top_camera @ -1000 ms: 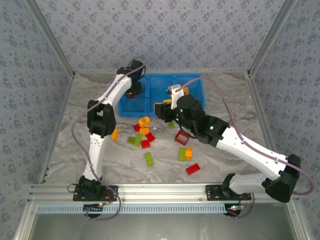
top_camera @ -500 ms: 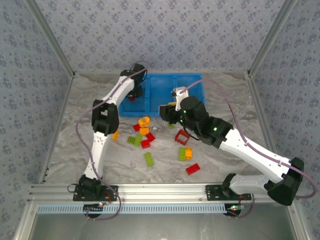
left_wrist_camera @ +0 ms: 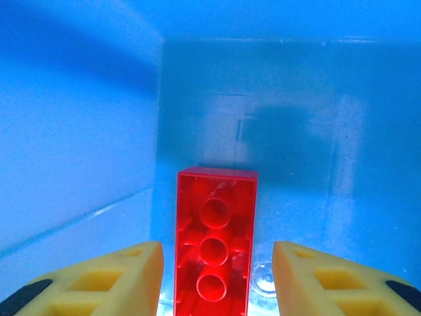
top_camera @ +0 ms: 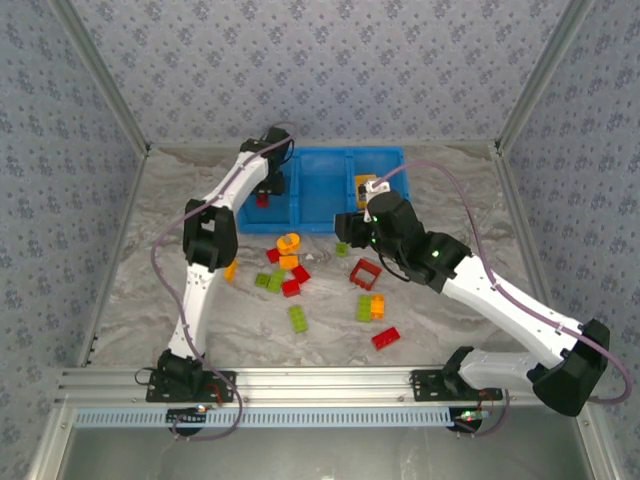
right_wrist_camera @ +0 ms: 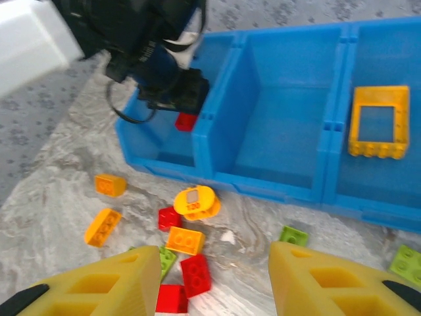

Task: Sort the legos into containers by color

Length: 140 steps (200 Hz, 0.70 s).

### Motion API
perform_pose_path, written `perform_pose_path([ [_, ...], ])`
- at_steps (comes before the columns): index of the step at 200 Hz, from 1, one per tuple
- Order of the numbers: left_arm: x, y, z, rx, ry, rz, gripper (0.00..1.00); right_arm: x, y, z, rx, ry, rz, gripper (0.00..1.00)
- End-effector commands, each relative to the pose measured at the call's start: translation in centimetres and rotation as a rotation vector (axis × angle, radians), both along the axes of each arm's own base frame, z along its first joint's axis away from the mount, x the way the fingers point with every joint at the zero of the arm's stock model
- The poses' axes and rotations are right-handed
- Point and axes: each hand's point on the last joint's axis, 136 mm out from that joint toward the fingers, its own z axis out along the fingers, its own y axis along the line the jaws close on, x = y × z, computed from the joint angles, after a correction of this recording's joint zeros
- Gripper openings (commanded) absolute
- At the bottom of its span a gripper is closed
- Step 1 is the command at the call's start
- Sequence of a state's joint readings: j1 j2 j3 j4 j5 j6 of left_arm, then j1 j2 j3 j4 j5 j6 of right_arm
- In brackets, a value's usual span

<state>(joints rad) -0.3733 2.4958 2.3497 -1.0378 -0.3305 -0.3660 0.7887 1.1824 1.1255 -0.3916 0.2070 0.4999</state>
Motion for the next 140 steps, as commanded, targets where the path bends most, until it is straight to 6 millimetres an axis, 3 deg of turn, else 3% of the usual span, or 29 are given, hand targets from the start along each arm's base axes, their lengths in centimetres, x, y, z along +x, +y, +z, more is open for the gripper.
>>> perform_pose_path([
  [1, -0.1, -0.3, 8.5, -0.012, -0.149, -0.010, 0.46, 0.4, -3.2, -1.8, -0.027, 0.072, -0.109, 0.51],
  [28, -2.2, -1.3, 15.7, -0.049, -0.300, -0.007, 0.47, 1.6, -7.5, -5.5, -0.087, 0.208, -0.266, 0.54],
  [57, -7.2, -3.8, 22.4, -0.217, -0.477, -0.057, 0.58, 2.5, -10.4, -10.0, -0.207, 0.322, -0.370, 0.64],
  [98, -17.5, -10.1, 26.0, -0.466, -0.617, -0.306, 0.68, 4.0, -11.2, -15.8, -0.267, 0.473, -0.425, 0.80],
  [118, -22.3, -11.9, 26.1, -0.576, -0.640, -0.365, 0.69, 4.4, -11.4, -18.0, -0.286, 0.523, -0.432, 0.84],
  [140, -26.5, -12.5, 25.6, -0.660, -0.658, -0.385, 0.69, 5.5, -11.4, -19.5, -0.270, 0.544, -0.438, 0.87],
])
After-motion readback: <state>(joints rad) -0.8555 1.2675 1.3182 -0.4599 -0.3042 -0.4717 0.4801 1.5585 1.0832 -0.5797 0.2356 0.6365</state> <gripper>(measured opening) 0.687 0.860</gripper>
